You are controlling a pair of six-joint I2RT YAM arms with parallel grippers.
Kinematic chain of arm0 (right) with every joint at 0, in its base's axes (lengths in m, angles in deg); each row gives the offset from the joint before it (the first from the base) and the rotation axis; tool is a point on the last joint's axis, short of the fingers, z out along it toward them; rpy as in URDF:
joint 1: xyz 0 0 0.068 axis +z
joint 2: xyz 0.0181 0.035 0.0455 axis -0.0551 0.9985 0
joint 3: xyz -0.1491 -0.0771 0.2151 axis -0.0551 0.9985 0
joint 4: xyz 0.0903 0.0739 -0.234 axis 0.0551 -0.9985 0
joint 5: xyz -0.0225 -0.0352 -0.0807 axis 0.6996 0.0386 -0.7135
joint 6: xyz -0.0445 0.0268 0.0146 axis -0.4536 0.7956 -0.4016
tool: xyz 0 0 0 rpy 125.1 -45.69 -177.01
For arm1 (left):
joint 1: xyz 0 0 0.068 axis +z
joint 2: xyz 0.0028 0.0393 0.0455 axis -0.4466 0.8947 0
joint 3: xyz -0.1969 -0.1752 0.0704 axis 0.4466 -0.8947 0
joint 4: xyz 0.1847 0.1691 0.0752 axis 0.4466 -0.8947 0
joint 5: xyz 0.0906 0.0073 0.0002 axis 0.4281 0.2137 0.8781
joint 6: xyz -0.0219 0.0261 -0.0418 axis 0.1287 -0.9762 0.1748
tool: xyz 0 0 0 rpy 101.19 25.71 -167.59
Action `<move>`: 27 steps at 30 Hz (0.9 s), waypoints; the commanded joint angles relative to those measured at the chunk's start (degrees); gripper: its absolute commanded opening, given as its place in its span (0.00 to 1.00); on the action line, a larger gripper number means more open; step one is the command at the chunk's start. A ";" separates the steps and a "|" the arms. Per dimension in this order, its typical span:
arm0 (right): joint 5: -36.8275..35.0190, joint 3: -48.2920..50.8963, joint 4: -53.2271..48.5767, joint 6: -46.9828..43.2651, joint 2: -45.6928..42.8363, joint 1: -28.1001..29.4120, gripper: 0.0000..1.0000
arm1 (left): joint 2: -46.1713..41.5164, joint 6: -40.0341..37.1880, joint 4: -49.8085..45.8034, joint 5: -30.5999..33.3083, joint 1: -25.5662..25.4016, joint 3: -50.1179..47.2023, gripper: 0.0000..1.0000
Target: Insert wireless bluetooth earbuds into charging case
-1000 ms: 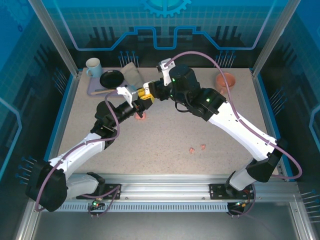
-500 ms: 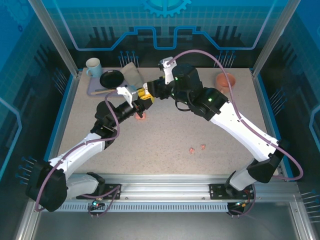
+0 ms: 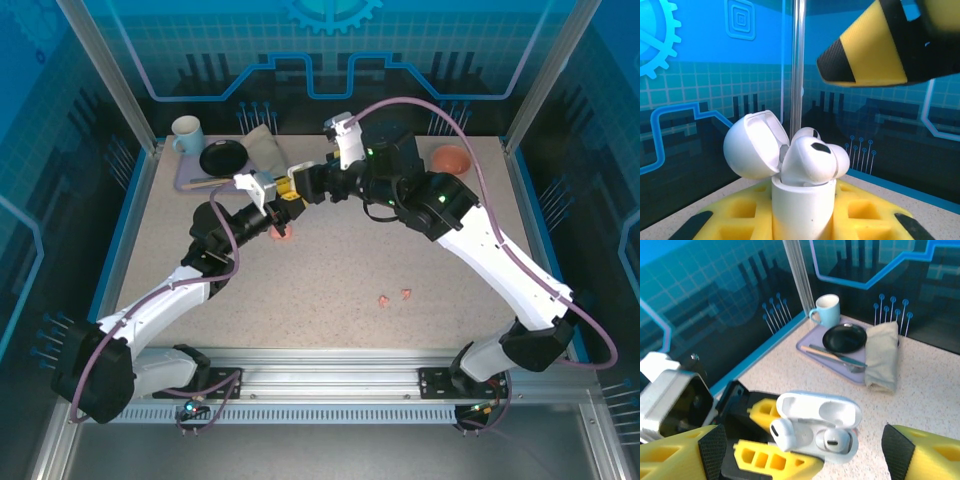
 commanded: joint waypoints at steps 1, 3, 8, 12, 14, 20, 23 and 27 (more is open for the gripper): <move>2.22 -0.53 -4.59 -3.01 1.23 -1.06 0.86 | 0.11 -0.44 0.61 -1.49 -0.32 2.99 0.00; 2.96 -0.10 -4.44 -2.84 1.36 -1.47 0.86 | 0.11 -0.53 0.44 -1.49 -0.32 3.15 0.00; 3.66 -0.05 -4.34 -2.50 2.45 -1.83 0.86 | 0.30 -0.52 0.30 -1.66 -0.30 3.47 0.00; 3.57 0.12 -3.97 -2.23 2.99 -2.36 0.86 | 0.40 -0.53 0.38 -1.73 -0.32 3.50 0.00; 3.34 0.27 -3.75 -1.84 3.08 -2.86 0.86 | 0.37 -0.54 0.37 -1.75 -0.32 3.36 0.00; 3.75 0.29 -2.79 -0.93 3.08 -4.72 0.86 | 0.55 -0.26 0.59 -1.93 -0.32 3.24 0.00; 4.19 0.38 -2.49 -0.57 3.23 -5.26 0.86 | 0.56 -0.24 0.61 -1.93 -0.31 3.24 0.00; 5.26 0.69 -2.26 -0.29 3.21 -5.37 0.86 | 0.61 -0.17 0.65 -1.92 -0.32 3.18 0.00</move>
